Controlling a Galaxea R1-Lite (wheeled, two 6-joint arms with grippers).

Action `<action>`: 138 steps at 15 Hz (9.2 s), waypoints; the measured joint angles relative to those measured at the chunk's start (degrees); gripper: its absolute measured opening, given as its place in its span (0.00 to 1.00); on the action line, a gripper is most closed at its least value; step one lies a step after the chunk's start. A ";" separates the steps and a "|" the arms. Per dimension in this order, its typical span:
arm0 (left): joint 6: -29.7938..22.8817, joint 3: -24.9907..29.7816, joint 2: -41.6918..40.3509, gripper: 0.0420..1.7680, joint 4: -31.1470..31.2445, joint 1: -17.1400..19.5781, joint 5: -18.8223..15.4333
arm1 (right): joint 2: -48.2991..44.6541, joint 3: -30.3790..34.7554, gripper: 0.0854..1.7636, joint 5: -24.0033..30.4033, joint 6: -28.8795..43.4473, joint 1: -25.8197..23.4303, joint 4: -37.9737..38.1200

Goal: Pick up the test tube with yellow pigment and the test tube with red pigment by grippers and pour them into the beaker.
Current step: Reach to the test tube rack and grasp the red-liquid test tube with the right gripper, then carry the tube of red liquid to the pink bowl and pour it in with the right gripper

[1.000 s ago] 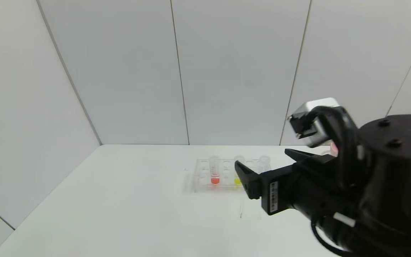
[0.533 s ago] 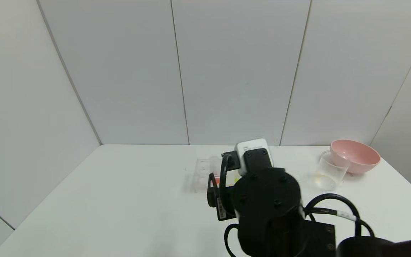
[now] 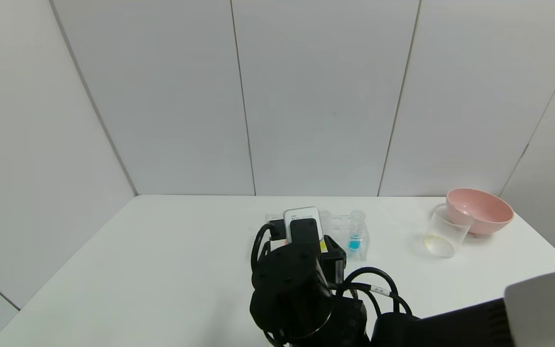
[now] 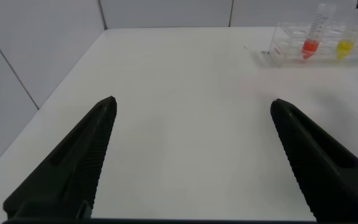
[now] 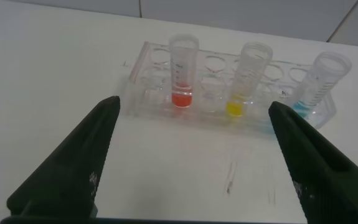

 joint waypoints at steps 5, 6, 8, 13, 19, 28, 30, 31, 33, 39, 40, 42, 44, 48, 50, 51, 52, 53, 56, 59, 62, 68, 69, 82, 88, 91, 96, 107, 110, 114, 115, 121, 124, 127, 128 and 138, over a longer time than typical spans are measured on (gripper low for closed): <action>0.00 0.00 0.02 1.00 0.00 0.00 0.00 | 6.99 -7.46 0.97 0.05 0.13 -3.02 -0.09; 0.00 0.00 0.02 1.00 0.00 0.00 0.00 | 8.46 -9.18 0.97 0.11 0.02 -3.69 -0.09; 0.00 0.00 0.00 1.00 0.00 0.00 0.00 | 11.50 -13.01 0.97 0.24 -0.17 -5.34 -0.05; 0.02 0.00 0.00 1.00 0.00 0.00 0.00 | 18.01 -19.48 0.97 3.33 -0.44 -8.12 0.06; 0.00 0.00 0.02 1.00 0.00 0.00 0.00 | 21.09 -22.27 0.97 3.45 -0.41 -9.67 -1.10; 0.00 0.00 0.02 1.00 0.00 -0.02 0.00 | 22.80 -25.10 0.84 3.52 -0.71 -11.52 -0.79; 0.00 0.00 0.02 1.00 0.00 0.00 0.00 | 23.16 -25.44 0.67 3.55 -0.74 -11.87 -0.77; 0.00 0.00 0.02 1.00 0.00 0.00 0.00 | 23.27 -25.60 0.57 3.58 -0.63 -12.01 -0.85; 0.00 0.00 0.02 1.00 0.00 0.00 0.00 | 23.32 -25.64 0.46 3.61 -0.44 -12.12 -1.04; 0.00 0.00 0.02 1.00 0.00 0.00 0.00 | 23.14 -25.69 0.27 3.77 -0.39 -12.15 -0.99; -0.02 0.00 0.02 1.00 0.00 0.00 0.00 | 23.10 -25.71 0.27 3.72 -0.41 -12.15 -0.96; 0.00 0.00 0.02 1.00 0.02 0.00 0.00 | 22.99 -25.73 0.27 3.68 -0.61 -12.15 -0.77; 0.00 0.00 0.02 1.00 0.00 0.00 0.00 | 22.61 -25.73 0.27 3.63 -0.77 -12.13 -0.52; 0.00 0.00 0.02 1.00 0.00 0.00 0.00 | 20.85 -25.69 0.27 3.36 -2.93 -12.04 -0.46; 0.00 0.00 0.02 1.00 0.00 0.00 0.00 | 19.96 -25.55 0.27 3.08 -3.54 -11.82 -0.38; 0.00 0.00 0.02 1.00 0.00 0.00 0.00 | 19.38 -25.53 0.27 2.93 -4.27 -11.68 -0.35; 0.00 0.00 0.02 1.00 0.00 0.00 0.00 | 18.77 -25.53 0.27 2.82 -4.90 -11.54 -0.35; 0.00 0.00 0.02 1.00 0.00 0.00 0.00 | 18.12 -25.55 0.27 2.67 -5.67 -11.37 -0.33; 0.00 0.00 0.02 1.00 0.00 0.00 0.00 | 16.08 -25.62 0.27 2.51 -6.84 -11.24 -0.24; 0.00 0.00 0.02 1.00 0.00 0.00 0.00 | 13.62 -25.53 0.27 2.60 -8.85 -10.63 -0.28; 0.00 0.00 0.02 1.00 0.00 0.00 0.00 | 10.18 -25.69 0.27 2.65 -11.72 -9.80 -0.30; 0.00 0.00 0.02 1.00 0.00 -0.02 0.00 | 0.52 -20.33 0.27 2.45 -19.48 -13.01 -0.74; 0.00 0.00 0.02 1.00 0.00 0.00 0.00 | -1.04 -18.77 0.27 2.40 -19.65 -14.69 -0.74; 0.00 0.00 0.02 1.00 0.00 0.00 0.00 | -19.54 3.40 0.27 5.94 -19.40 -40.57 -2.13; 0.00 0.00 0.02 1.00 0.02 0.00 0.00 | -23.67 10.09 0.27 21.15 -18.93 -53.16 -5.94; 0.02 0.00 0.02 1.00 0.00 0.00 0.00 | -24.04 11.97 0.27 31.20 -19.50 -58.58 -6.00; 0.00 0.00 0.02 1.00 0.00 0.00 0.00 | -24.00 12.63 0.27 42.51 -33.82 -66.79 -6.79; 0.00 0.00 0.02 1.00 0.00 0.00 0.00 | -20.53 15.30 0.27 59.14 -42.34 -70.44 -16.46; 0.00 0.00 0.02 1.00 0.00 0.00 0.00 | -19.54 15.85 0.27 68.26 -42.61 -71.66 -18.94; 0.00 0.00 0.02 1.00 0.00 0.00 0.00 | -17.77 17.02 0.27 72.50 -50.87 -75.13 -19.43; 0.00 0.00 0.00 1.00 0.00 0.00 0.00 | -17.16 16.98 0.27 73.06 -52.49 -75.86 -19.46; 0.00 0.00 0.02 1.00 0.00 0.00 0.00 | -14.47 16.49 0.27 74.33 -62.84 -76.17 -19.71; 0.00 0.00 0.02 1.00 0.00 0.00 0.00 | -13.23 16.46 0.27 76.63 -68.91 -76.01 -20.26; 0.00 0.00 0.02 1.00 0.00 0.00 0.00 | -12.12 16.10 0.27 77.25 -69.33 -75.90 -20.20; 0.00 0.00 0.02 1.00 0.00 0.00 0.00 | -11.82 15.96 0.27 78.02 -69.22 -75.90 -20.00; 0.00 0.00 0.02 1.00 0.00 0.00 0.00 | -10.25 15.30 0.27 82.24 -71.33 -76.89 -20.15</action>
